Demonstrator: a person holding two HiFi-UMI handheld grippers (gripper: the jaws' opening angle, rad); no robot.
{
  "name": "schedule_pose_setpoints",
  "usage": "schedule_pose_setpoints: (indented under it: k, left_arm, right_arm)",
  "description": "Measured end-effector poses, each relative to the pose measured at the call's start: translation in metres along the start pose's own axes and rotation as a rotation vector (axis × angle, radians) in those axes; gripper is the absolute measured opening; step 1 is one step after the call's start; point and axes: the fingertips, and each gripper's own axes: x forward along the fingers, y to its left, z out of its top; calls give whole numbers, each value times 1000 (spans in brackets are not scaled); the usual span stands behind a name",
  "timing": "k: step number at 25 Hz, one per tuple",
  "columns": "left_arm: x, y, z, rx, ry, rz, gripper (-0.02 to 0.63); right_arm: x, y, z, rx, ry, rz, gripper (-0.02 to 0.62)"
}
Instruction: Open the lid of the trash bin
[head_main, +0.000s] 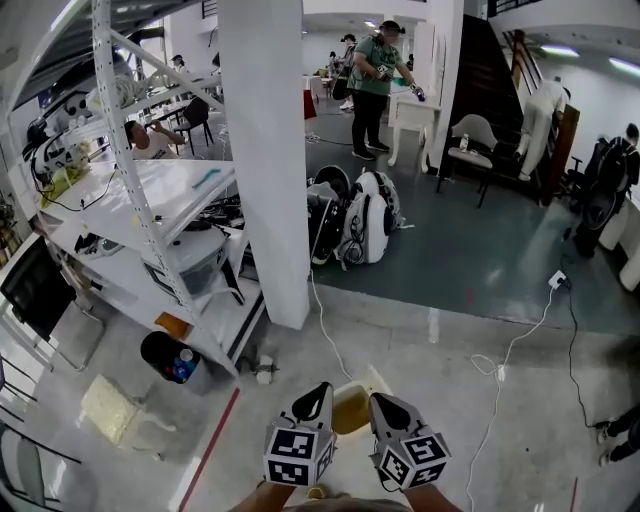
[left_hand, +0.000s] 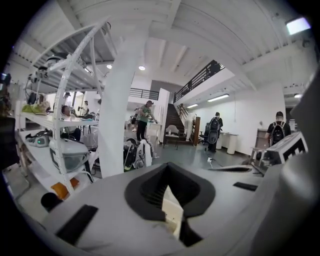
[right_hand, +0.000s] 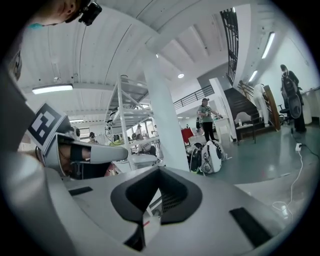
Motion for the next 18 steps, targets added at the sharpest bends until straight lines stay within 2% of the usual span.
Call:
schedule_pose_setpoints:
  k: [4, 9, 18]
  left_arm:
    - [-6, 2, 2, 51, -77, 21, -2]
    - [-16, 0, -2, 63, -142, 20, -2]
    - [-22, 2, -8, 55, -153, 20, 0]
  right_arm:
    - [1, 5, 13, -20, -40, 15, 18]
    - [-7, 6, 17, -29, -55, 10, 17]
    - [-13, 12, 18, -23, -73, 13, 17]
